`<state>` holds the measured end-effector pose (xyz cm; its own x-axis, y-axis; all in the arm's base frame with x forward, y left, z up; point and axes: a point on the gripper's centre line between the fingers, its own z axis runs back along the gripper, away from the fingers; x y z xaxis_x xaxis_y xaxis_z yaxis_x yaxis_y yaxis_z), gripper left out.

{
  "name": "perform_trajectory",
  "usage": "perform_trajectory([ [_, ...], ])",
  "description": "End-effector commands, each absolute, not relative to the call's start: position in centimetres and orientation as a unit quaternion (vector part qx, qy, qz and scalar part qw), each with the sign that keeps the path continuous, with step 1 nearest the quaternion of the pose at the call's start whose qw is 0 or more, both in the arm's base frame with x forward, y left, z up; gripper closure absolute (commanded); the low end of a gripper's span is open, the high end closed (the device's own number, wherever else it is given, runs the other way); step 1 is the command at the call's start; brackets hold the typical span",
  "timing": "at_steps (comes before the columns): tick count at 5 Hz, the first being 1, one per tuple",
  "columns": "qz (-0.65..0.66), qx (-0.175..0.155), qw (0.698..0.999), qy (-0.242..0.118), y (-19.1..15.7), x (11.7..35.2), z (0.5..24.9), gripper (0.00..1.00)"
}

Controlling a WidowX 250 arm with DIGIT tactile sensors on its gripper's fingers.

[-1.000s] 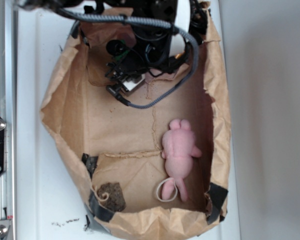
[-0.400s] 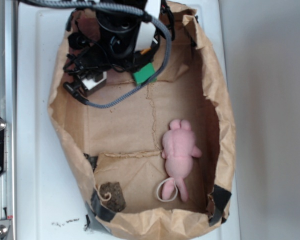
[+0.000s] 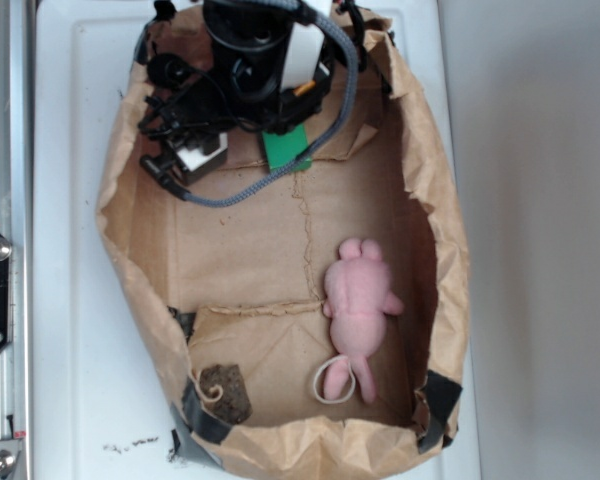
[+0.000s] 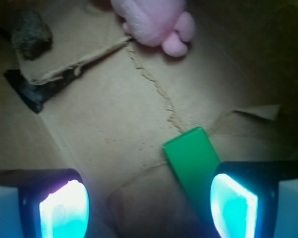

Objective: Grab the green block.

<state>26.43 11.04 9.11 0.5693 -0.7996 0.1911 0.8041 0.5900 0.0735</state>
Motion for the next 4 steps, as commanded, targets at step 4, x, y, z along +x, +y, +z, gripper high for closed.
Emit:
perform_trajectory([
  [4,-0.449,0.022,0.870,-0.202,13.2,30.5,7.6,0.00],
])
